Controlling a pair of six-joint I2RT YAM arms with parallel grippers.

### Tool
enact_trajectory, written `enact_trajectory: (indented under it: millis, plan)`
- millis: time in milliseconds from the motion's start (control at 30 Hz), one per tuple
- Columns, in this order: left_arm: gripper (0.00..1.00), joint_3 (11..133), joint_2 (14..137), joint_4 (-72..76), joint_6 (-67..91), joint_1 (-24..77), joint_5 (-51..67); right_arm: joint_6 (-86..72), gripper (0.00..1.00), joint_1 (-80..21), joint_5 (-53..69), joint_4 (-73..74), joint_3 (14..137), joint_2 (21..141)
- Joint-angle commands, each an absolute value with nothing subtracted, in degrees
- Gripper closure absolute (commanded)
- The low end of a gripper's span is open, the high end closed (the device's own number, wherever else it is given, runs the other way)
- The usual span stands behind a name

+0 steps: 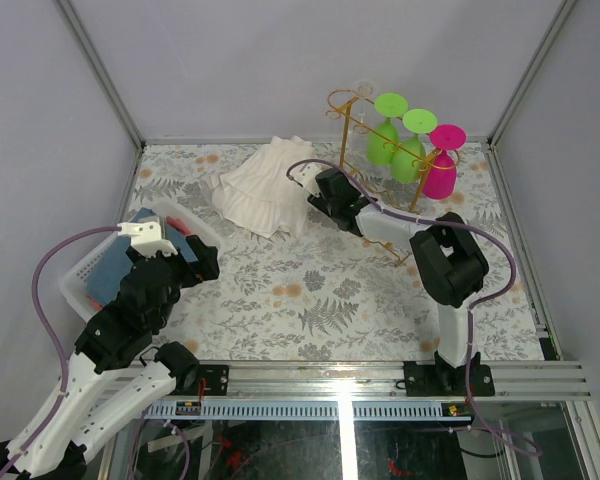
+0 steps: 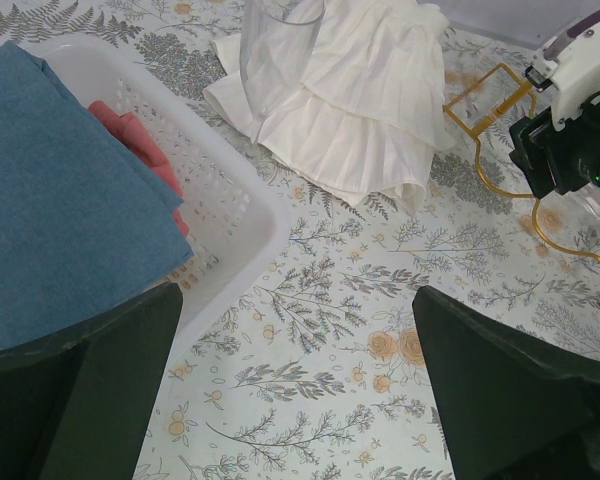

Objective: Place the wine glass upside down on the wine glass rack
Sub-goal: Pick up the wine glass at the center of the board.

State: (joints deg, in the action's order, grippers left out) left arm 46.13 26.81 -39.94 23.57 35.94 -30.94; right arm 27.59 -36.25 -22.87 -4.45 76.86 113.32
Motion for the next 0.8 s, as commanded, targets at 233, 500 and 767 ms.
enact_trajectory:
  millis: [233,500,767]
  plan:
    - [0.00,45.50,26.62,-38.32,23.52,35.66,-31.06,27.53,0.41,-32.67,-20.75,2.03,85.15,117.86]
    - [0.00,45.44,26.41,-38.41,23.47,35.69,-31.28,30.65,0.45,-31.26,-21.28,4.61,87.95,120.45]
    - [0.00,45.44,26.59,-38.41,23.48,35.71,-31.15,30.69,0.61,-30.94,-19.59,6.31,86.56,120.70]
